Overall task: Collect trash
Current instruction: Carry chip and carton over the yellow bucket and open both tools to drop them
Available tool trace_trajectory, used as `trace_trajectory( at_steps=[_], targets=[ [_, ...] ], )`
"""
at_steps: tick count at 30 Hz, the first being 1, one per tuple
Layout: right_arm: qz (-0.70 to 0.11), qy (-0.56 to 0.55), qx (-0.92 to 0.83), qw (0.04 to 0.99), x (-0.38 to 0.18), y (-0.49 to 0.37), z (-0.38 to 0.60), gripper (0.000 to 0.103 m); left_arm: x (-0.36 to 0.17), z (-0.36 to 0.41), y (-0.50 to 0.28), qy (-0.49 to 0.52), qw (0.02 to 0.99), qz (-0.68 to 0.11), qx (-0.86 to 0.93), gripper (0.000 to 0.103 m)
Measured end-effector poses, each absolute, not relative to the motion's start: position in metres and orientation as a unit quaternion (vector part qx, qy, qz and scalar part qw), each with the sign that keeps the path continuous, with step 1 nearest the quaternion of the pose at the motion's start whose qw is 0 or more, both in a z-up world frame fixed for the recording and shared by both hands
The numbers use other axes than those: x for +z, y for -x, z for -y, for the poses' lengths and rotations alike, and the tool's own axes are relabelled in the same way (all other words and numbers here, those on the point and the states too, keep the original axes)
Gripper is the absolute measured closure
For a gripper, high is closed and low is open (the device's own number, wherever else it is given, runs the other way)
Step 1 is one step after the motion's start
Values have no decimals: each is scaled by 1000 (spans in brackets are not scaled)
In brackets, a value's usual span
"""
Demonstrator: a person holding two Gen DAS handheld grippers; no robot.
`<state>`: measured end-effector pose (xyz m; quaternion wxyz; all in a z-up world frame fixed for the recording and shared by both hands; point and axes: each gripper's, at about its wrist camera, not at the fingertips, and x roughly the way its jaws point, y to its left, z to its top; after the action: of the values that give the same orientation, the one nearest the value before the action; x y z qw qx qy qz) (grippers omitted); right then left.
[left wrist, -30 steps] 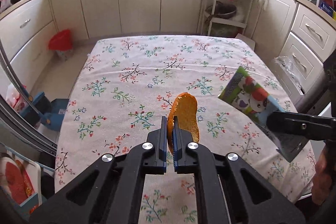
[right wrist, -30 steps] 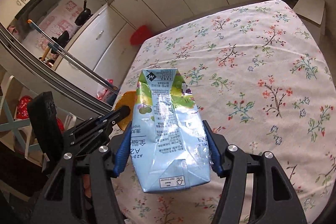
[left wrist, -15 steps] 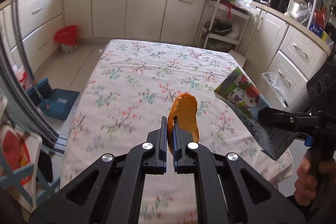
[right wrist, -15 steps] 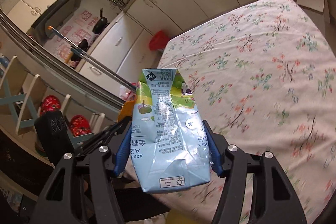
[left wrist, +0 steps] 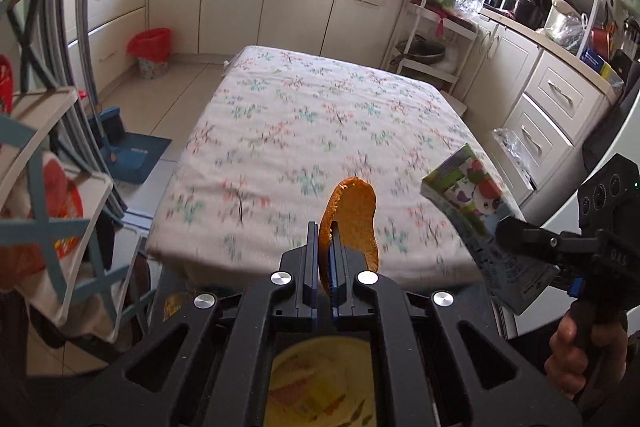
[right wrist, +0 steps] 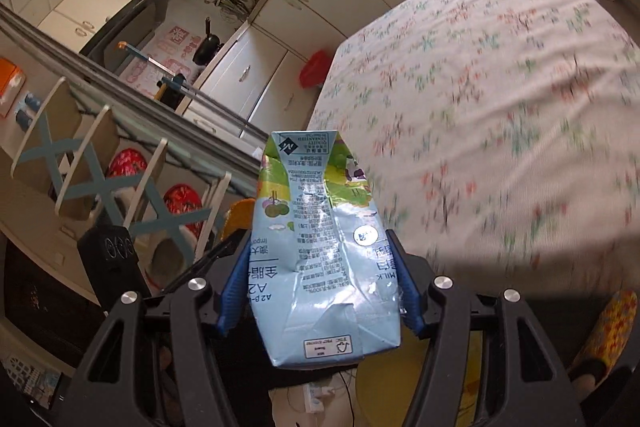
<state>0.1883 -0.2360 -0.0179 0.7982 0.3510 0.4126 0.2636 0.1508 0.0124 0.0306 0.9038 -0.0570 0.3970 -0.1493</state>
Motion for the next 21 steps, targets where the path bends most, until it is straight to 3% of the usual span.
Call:
trace_trajectory(
  at_steps=[21],
  targets=[
    [-472,-352,252,768,-54,-116,211,42,7,-8,-85,33,887,-434,-152,99]
  ],
)
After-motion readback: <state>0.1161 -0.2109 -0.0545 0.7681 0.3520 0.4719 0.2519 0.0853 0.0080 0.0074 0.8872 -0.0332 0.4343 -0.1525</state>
